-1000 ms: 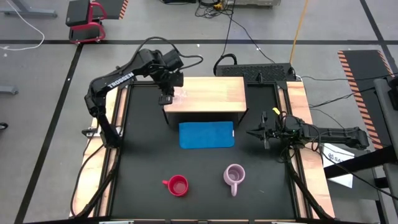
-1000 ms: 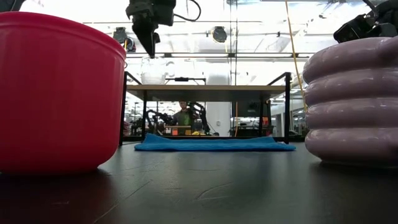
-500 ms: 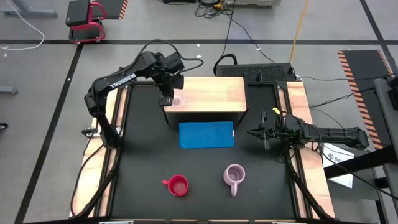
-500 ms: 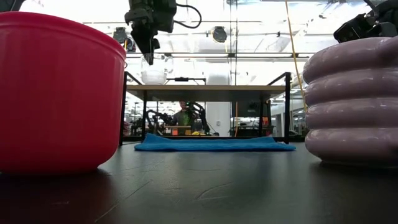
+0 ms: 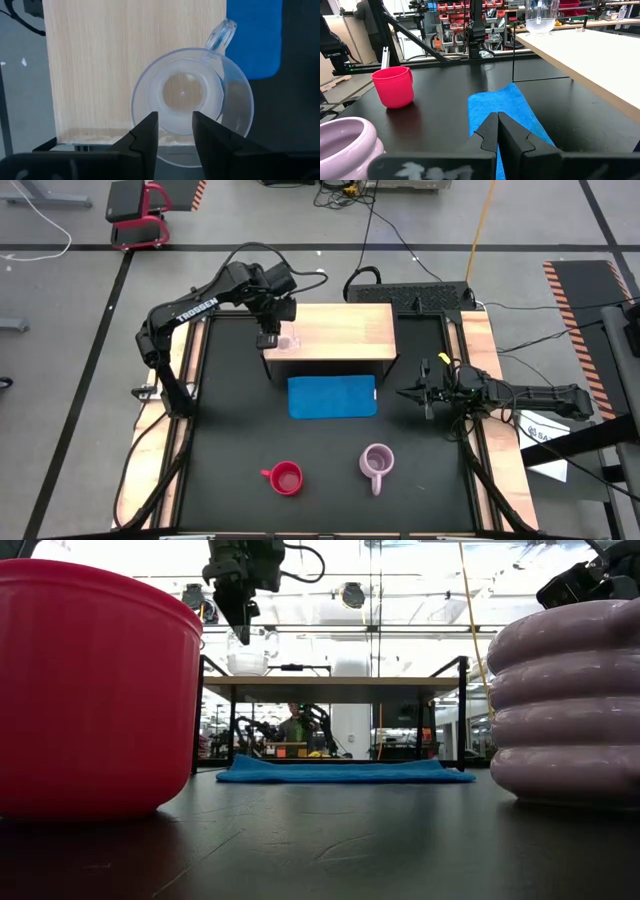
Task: Stack small to large cups/mugs on shelf
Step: Put the glass mug on the shelf
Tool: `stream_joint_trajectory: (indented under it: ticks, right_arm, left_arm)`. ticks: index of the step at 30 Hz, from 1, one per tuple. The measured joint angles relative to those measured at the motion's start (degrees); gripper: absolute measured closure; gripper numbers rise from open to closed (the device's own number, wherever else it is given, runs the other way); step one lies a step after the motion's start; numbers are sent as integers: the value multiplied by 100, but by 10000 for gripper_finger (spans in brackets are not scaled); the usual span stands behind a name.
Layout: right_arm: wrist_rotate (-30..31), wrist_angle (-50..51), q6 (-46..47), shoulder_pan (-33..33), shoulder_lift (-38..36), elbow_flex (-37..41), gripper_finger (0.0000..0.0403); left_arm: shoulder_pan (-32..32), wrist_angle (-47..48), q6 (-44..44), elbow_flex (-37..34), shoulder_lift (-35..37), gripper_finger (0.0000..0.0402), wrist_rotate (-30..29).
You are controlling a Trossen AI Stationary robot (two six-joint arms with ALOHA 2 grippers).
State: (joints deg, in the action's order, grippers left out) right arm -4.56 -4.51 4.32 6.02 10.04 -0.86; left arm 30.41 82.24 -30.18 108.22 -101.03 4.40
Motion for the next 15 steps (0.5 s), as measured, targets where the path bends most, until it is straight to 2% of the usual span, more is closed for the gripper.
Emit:
stream_joint_trajectory:
  ticks: [15]
  right_arm:
    - [-2, 2, 17, -2, 0, 2, 403]
  left_arm:
    - [22, -431, -198, 7, 302, 282, -111]
